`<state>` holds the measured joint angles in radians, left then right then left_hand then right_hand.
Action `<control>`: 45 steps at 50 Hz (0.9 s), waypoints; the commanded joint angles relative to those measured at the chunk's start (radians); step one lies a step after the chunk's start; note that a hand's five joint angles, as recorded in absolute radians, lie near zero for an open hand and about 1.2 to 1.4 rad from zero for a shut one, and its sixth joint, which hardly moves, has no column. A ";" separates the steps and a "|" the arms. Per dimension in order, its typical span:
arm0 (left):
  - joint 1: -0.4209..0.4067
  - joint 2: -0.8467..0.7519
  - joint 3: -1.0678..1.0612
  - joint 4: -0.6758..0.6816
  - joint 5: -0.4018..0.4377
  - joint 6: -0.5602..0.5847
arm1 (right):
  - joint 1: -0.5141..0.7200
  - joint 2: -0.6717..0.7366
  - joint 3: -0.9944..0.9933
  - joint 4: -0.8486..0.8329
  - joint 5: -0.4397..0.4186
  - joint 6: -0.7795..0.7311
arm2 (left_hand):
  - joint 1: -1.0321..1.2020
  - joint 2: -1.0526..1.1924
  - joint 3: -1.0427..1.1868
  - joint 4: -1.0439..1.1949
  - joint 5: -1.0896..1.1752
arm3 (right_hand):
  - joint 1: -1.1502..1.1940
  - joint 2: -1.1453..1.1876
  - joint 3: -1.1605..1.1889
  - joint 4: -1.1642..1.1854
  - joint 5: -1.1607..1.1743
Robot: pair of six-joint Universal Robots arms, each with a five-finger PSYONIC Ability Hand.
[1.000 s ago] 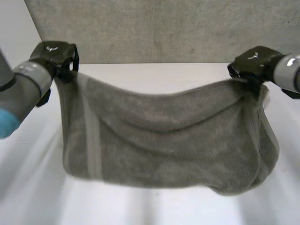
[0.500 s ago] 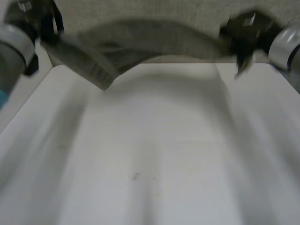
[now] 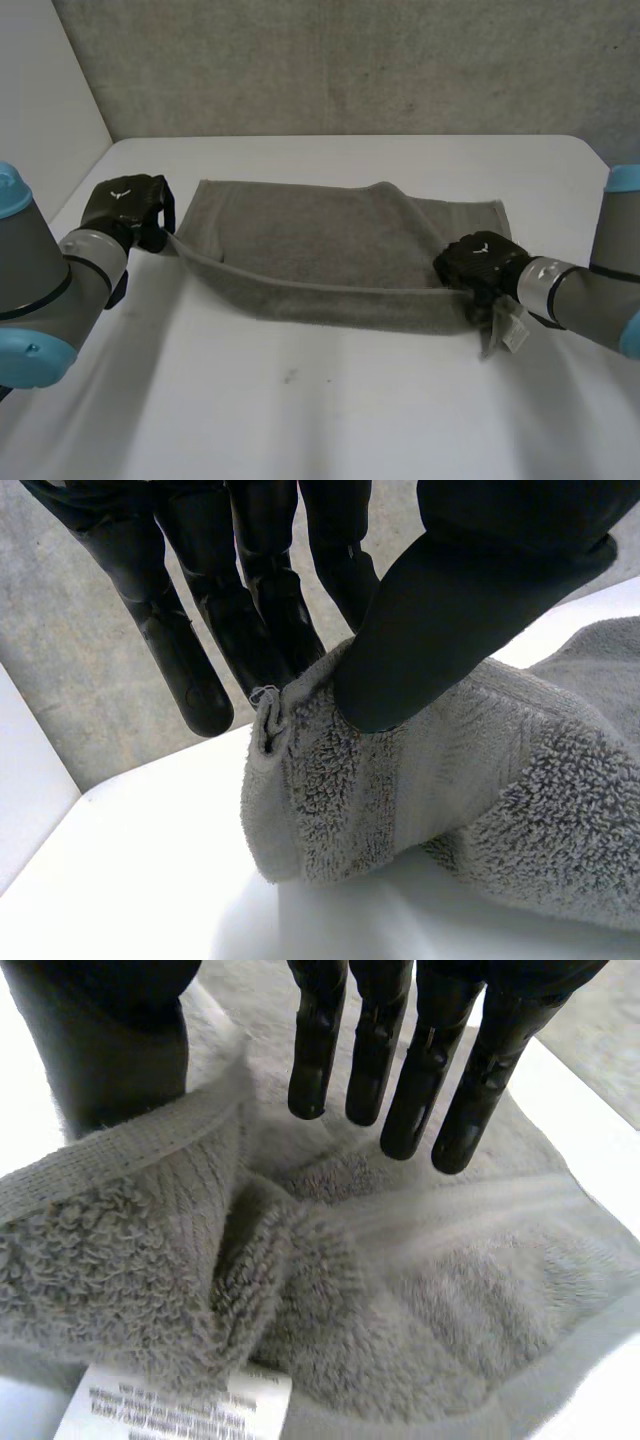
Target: Fold the towel.
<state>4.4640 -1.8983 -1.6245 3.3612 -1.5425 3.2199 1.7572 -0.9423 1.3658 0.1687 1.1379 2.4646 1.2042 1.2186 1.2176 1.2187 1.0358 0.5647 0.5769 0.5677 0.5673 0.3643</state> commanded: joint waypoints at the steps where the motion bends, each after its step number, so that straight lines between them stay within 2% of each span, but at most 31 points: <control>1: 0.000 0.012 0.002 -0.003 -0.001 0.000 | -0.047 -0.095 0.154 -0.122 0.089 0.043 | 0.192 0.178 0.179 0.178 0.186 | -0.054 -0.066 -0.057 -0.057 -0.028; 11: 0.001 0.012 -0.005 -0.003 -0.001 0.000 | -0.111 -0.190 0.285 -0.201 0.092 0.045 | 0.192 0.178 0.179 0.178 0.186 | 0.002 -0.010 -0.001 -0.001 0.028; 18: 0.003 0.013 -0.015 -0.003 -0.001 0.000 | -0.131 -0.201 0.312 -0.190 0.091 0.043 | 0.192 0.178 0.179 0.178 0.186 | 0.210 0.198 0.207 0.208 0.236; 20: 0.005 0.016 -0.020 -0.005 0.001 0.000 | -0.131 -0.217 0.325 -0.187 0.091 0.043 | 0.192 0.178 0.179 0.178 0.186 | 0.616 0.604 0.613 0.613 0.642; 21: 0.005 0.016 -0.020 -0.005 0.001 0.000 | -0.131 -0.217 0.325 -0.187 0.091 0.043 | 0.192 0.178 0.179 0.178 0.186 | 0.618 0.606 0.615 0.616 0.644; 22: 0.005 0.021 -0.021 -0.006 0.001 0.000 | -0.131 -0.227 0.332 -0.186 0.089 0.040 | 0.192 0.178 0.179 0.178 0.186 | 0.829 0.817 0.826 0.827 0.855; 28: 0.001 0.064 -0.049 -0.016 0.001 0.003 | -0.130 -0.274 0.345 -0.135 0.051 0.024 | 0.192 0.178 0.179 0.178 0.186 | 0.832 0.819 0.829 0.829 0.857; 34: 0.001 0.174 -0.098 -0.020 0.001 0.044 | -0.137 -0.431 0.351 -0.140 0.039 -0.075 | 0.192 0.178 0.179 0.178 0.186 | 0.832 0.819 0.829 0.829 0.857; 36: 0.005 0.252 -0.139 -0.022 0.001 0.105 | -0.154 -0.525 0.368 -0.143 0.036 -0.145 | 0.192 0.178 0.179 0.178 0.186 | 0.832 0.819 0.829 0.829 0.857; 37: 0.005 0.252 -0.140 -0.022 0.001 0.106 | -0.154 -0.526 0.368 -0.143 0.036 -0.145 | 0.192 0.178 0.179 0.178 0.186 | 0.832 0.819 0.829 0.829 0.857; 39: 0.014 0.335 -0.196 -0.029 0.001 0.176 | -0.169 -0.594 0.395 -0.135 0.025 -0.235 | 0.192 0.178 0.179 0.178 0.186 | 0.832 0.819 0.829 0.829 0.857; 45: 0.024 0.455 -0.295 -0.062 0.001 0.271 | -0.193 -0.661 0.446 -0.080 0.000 -0.394 | 0.192 0.178 0.179 0.178 0.186 | 0.832 0.819 0.829 0.829 0.857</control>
<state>4.4755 -1.5805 -1.8130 3.3286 -1.5417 3.3789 1.5912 -1.5152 1.7581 0.0403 1.1616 2.2412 1.2042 1.2186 1.2176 1.2186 1.0358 1.3364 1.3357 1.3357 1.3440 1.1687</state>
